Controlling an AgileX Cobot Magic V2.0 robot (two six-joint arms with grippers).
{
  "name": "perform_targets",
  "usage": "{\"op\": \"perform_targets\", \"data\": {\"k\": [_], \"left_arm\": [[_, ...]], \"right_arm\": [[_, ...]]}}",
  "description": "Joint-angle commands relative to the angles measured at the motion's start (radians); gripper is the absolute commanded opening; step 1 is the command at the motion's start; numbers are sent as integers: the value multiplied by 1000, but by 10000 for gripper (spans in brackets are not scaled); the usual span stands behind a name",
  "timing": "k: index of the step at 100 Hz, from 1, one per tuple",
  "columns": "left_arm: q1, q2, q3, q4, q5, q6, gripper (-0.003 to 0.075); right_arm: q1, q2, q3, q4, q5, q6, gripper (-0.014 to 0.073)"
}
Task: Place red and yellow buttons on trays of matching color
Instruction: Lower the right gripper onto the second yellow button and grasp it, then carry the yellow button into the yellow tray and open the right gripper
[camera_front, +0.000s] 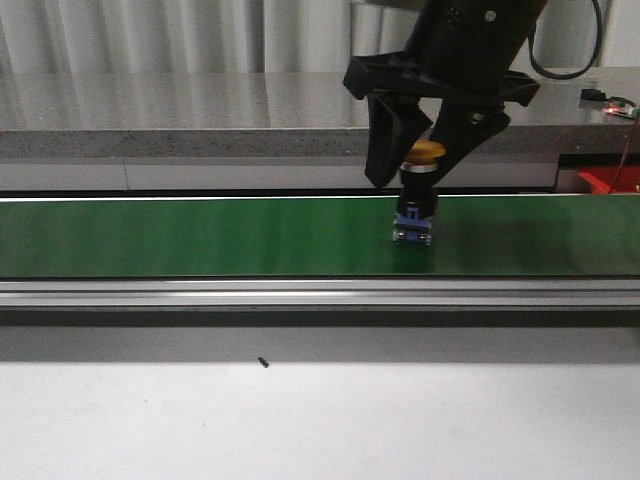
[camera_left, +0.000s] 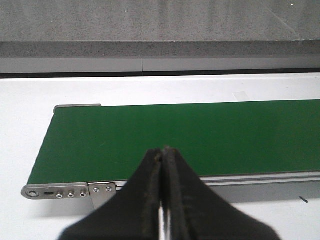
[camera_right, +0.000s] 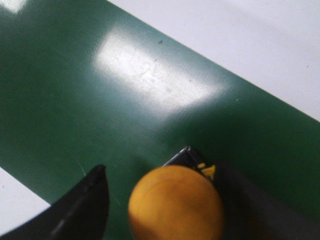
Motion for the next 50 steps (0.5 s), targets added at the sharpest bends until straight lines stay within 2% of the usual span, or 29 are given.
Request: {"op": "perform_targets", "data": {"k": [1,6,13,50], "left_arm": [[-2,7,-26,-7,-68,-1,-20],[-2,7,-26,-7,-68,-1,-20],[-2,7,-26,-7,-68,-1,-20],[-2,7,-26,-7,-68,-1,-20]], "right_arm": [[1,-37,-37,0,-4,-10,316],[1,-37,-37,-2,4,-10,249],[1,-39,-39,-4,11,-2,204],[-19,-164,-65,-135,194,109,202]]}}
